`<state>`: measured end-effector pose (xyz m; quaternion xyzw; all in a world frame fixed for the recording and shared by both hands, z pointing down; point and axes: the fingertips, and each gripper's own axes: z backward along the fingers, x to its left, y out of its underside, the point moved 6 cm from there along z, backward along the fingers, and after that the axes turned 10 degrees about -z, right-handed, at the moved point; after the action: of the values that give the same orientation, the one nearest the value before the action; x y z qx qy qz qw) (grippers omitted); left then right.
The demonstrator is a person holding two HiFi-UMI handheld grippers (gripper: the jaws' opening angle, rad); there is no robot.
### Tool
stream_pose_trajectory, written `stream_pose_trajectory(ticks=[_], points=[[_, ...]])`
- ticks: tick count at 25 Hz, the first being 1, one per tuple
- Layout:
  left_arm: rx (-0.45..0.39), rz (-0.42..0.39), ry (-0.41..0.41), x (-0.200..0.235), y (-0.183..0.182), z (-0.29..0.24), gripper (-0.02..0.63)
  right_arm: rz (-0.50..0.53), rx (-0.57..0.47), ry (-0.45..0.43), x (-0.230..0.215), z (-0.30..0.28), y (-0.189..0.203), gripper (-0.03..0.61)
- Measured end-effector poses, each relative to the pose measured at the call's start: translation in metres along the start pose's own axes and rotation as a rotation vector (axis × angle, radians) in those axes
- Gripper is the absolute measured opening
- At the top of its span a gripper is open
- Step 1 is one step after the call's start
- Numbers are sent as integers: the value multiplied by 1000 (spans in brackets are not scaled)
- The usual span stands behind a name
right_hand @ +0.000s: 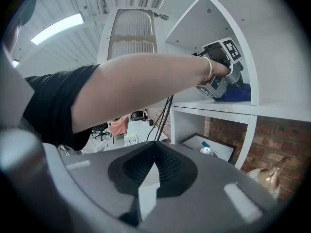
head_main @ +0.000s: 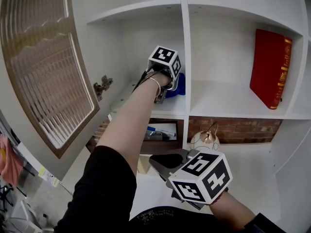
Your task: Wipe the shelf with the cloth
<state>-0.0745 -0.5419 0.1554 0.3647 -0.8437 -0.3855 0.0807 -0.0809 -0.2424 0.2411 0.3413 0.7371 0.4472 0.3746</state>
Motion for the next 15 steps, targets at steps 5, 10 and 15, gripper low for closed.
stream_pose_trajectory(ticks=[5,10,15], points=[[-11,-18,-97,29,12,16,8,20,21,-28,8,-9,1,3],[9,143,-198,71,43,40,8,39,49,-60,17,-17,7,4],[65,158,-325,86,60,53,8,58,46,-78,25,-15,7,3]])
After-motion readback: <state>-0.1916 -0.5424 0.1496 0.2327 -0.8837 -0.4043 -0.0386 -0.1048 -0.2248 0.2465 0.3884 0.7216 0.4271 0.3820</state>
